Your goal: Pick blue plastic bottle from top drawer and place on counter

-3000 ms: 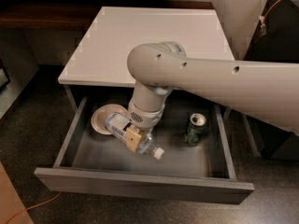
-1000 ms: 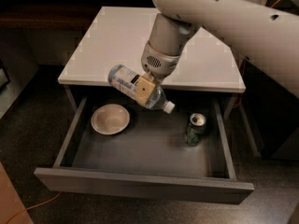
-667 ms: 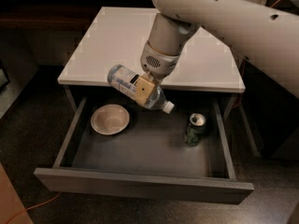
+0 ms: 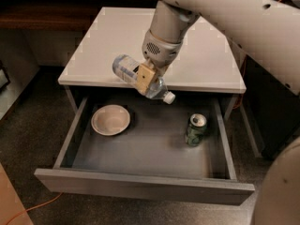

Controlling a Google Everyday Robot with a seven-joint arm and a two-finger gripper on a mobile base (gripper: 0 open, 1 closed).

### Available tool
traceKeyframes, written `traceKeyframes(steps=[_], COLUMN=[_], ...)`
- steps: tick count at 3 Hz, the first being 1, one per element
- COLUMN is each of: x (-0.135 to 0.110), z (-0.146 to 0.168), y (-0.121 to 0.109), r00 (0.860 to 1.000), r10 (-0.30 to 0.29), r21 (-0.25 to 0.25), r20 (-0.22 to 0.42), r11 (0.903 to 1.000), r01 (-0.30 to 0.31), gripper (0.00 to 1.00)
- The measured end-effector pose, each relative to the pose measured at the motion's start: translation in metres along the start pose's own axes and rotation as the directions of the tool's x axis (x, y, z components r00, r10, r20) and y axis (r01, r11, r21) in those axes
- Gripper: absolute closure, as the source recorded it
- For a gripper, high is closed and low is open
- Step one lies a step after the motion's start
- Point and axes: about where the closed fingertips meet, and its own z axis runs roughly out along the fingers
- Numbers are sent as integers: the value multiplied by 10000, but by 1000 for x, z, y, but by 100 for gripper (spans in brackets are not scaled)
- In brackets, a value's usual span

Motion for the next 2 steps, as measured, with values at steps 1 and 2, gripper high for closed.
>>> traceKeyframes(steps=[1,2], x=[-12,-20], z=[-16,-18], y=[-20,-35], r00=[9988,9969], r10=[440,723], r21=[32,-166], r20=[207,307], r11=[9990,9973], r01=[-441,-718], gripper=[100,100])
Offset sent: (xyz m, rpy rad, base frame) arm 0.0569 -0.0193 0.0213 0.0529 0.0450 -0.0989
